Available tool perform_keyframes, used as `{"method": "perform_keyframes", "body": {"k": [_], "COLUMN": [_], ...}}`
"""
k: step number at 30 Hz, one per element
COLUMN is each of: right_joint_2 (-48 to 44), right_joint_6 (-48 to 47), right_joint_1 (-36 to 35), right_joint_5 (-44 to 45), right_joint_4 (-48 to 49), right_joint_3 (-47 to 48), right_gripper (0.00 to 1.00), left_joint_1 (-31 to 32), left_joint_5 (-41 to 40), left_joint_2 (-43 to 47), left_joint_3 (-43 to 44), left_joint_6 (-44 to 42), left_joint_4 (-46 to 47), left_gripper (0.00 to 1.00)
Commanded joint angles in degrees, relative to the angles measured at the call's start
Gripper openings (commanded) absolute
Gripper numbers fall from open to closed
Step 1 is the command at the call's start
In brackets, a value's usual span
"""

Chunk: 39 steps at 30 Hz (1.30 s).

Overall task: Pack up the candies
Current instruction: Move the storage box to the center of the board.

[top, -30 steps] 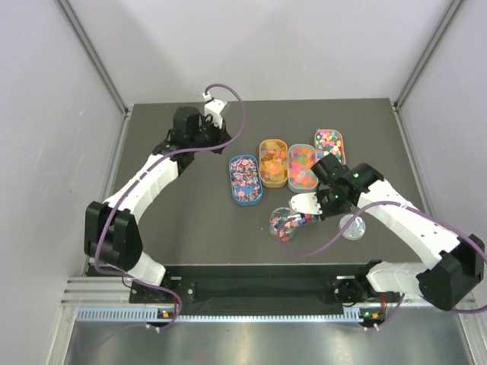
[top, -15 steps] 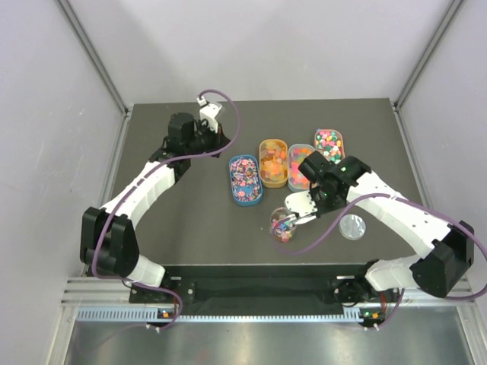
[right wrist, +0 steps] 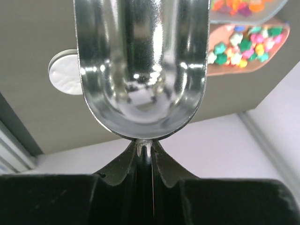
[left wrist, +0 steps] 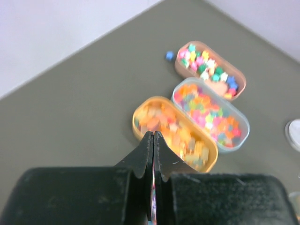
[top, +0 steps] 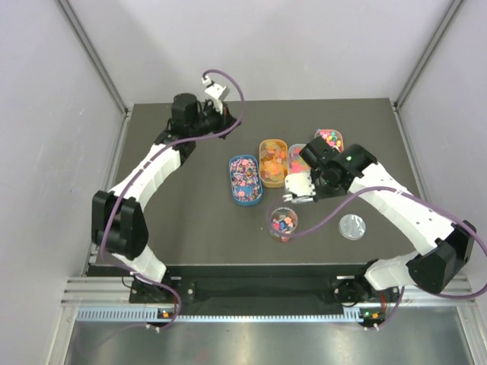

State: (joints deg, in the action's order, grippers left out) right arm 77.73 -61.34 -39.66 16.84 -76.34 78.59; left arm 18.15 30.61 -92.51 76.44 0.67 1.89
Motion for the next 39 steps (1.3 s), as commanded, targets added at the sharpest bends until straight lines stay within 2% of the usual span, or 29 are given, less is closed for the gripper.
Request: {"method": "perform_keyframes", "body": {"k": [1, 5, 10, 11, 16, 21, 27, 33, 35, 36, 39], "right_joint_2": [1.35, 8.99, 24.52, 26.66, 38.62, 46.70, 46.99, 37.60, 37.23, 38.44, 40.48], "right_joint_6": [10.33, 18.35, 28.10, 28.64, 27.59, 27.85, 27.69, 19.09, 18.54, 19.23, 22.66], "right_joint_1": [5.97, 14.16, 23.38, 24.18, 24.81, 24.98, 24.19, 20.60, 19.62, 18.92, 18.74], "right_joint_5": [-0.49, -1.90, 0.38, 1.43, 6.01, 6.54, 4.43, 8.82, 9.52, 9.35, 7.68], "right_joint_4": [0.39, 4.61, 6.64, 6.90, 9.19, 9.19, 6.74, 4.27, 1.73, -2.81, -8.12], "right_joint_3": [4.29, 8.32, 19.48, 23.76, 33.79, 39.88, 44.28, 34.89, 34.00, 34.70, 39.89], "right_gripper": [0.00, 0.00, 0.00, 0.00, 0.00, 0.00, 0.00, 0.00, 0.00, 0.00, 0.00], "left_joint_1": [0.13, 1.18, 1.62, 1.97, 2.68, 2.77, 2.77, 2.77, 2.77, 2.77, 2.77], "left_joint_5": [6.12, 7.62, 7.71, 7.54, 7.62, 7.27, 6.92, 7.27, 7.01, 6.83, 5.69], "left_joint_2": [-4.07, -10.30, -13.22, -13.74, -17.26, -17.88, -18.06, -19.81, -22.18, -23.84, -26.66], "left_joint_3": [10.09, 18.46, 21.11, 21.29, 23.66, 23.49, 23.66, 24.71, 25.50, 26.55, 28.40], "left_joint_6": [1.09, 2.49, 5.22, 5.31, 7.85, 7.16, 5.22, 4.25, 4.95, 5.22, 6.36], "left_joint_4": [-1.27, -6.45, -4.70, -4.70, -5.41, -5.14, -6.37, -6.29, -6.29, -6.02, -3.40], "left_gripper": [0.01, 0.00, 0.00, 0.00, 0.00, 0.00, 0.00, 0.00, 0.00, 0.00, 0.00]}}
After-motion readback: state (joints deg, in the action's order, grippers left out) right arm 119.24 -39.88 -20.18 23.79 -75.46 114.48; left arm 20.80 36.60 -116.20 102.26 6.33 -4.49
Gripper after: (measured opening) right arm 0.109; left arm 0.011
